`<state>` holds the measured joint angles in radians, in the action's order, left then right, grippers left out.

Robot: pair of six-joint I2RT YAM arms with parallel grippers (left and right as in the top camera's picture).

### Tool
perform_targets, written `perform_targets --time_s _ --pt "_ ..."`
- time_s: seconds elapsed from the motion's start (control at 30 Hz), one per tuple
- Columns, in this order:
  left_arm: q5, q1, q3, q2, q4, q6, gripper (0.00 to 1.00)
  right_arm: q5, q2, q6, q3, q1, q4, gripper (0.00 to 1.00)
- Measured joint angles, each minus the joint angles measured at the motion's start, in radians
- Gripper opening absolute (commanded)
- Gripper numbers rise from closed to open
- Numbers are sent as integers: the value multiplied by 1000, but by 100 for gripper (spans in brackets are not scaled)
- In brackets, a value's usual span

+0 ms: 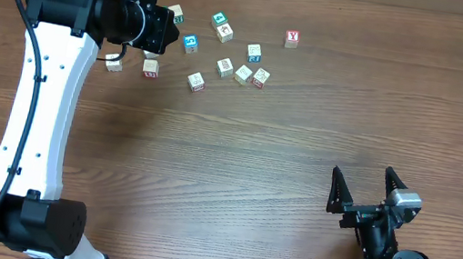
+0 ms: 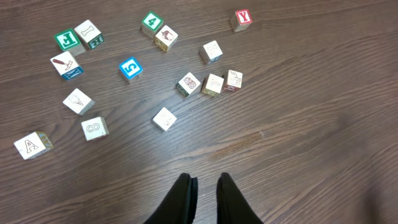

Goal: Form a horizontal line
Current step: 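Raise the left arm and move the left gripper over the block cluster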

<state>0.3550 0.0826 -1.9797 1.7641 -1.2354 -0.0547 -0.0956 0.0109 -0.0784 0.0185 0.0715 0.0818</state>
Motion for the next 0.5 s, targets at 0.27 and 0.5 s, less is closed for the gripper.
perform_targets --time_s 0.27,0.5 --pt "-47 0 0 0 -6 11 20 0 0 0 0 0 0 100" --pt "-64 0 0 0 1 24 25 0 0 0 0 0 0 100"
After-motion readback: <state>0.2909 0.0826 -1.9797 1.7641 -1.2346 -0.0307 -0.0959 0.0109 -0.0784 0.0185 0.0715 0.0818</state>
